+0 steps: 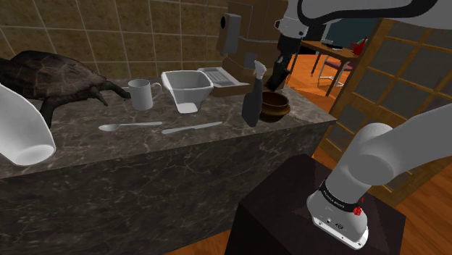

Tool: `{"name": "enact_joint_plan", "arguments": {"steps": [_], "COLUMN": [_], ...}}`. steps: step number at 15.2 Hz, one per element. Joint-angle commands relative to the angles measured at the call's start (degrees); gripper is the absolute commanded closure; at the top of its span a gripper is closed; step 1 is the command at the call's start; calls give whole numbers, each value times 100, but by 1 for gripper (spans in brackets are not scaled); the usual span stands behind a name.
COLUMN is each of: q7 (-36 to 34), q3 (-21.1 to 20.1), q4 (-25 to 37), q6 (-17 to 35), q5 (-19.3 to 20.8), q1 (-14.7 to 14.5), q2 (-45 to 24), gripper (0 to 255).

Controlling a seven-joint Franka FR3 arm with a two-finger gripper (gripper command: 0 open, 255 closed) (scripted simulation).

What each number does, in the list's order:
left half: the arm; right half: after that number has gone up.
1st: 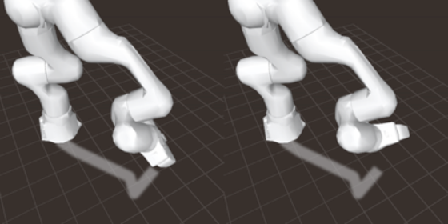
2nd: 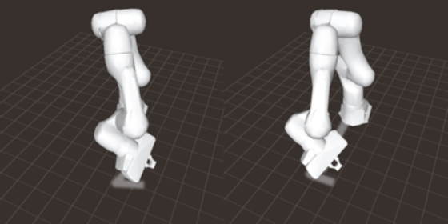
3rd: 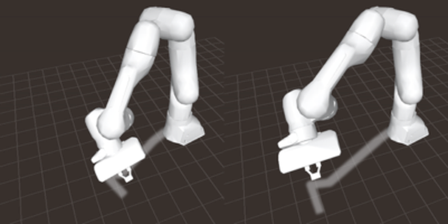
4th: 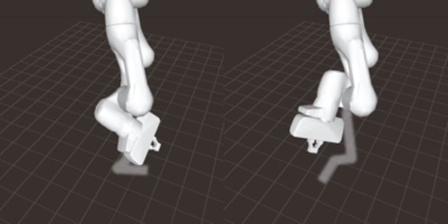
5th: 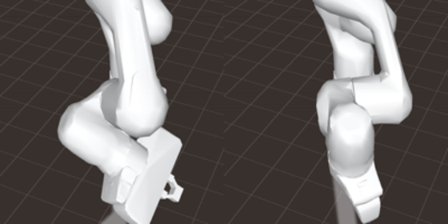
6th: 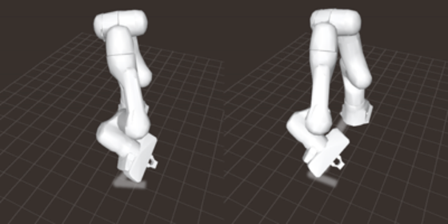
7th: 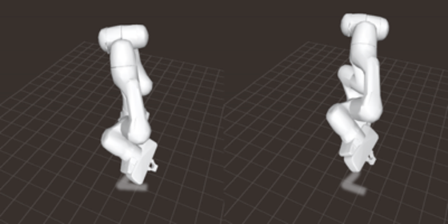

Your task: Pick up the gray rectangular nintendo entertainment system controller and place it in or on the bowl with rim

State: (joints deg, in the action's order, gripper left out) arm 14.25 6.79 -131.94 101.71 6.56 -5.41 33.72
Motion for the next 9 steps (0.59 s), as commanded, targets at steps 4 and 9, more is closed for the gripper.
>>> {"name": "enact_joint_plan", "arguments": {"steps": [4,9], "q7": [-225,-246], "q3": [-154,-135], "q4": [-367,-744], "q6": [281,668], "q5": [-61,-40], "q1": [-63,-55], "q2": [68,58], "gripper": [255,255]}}
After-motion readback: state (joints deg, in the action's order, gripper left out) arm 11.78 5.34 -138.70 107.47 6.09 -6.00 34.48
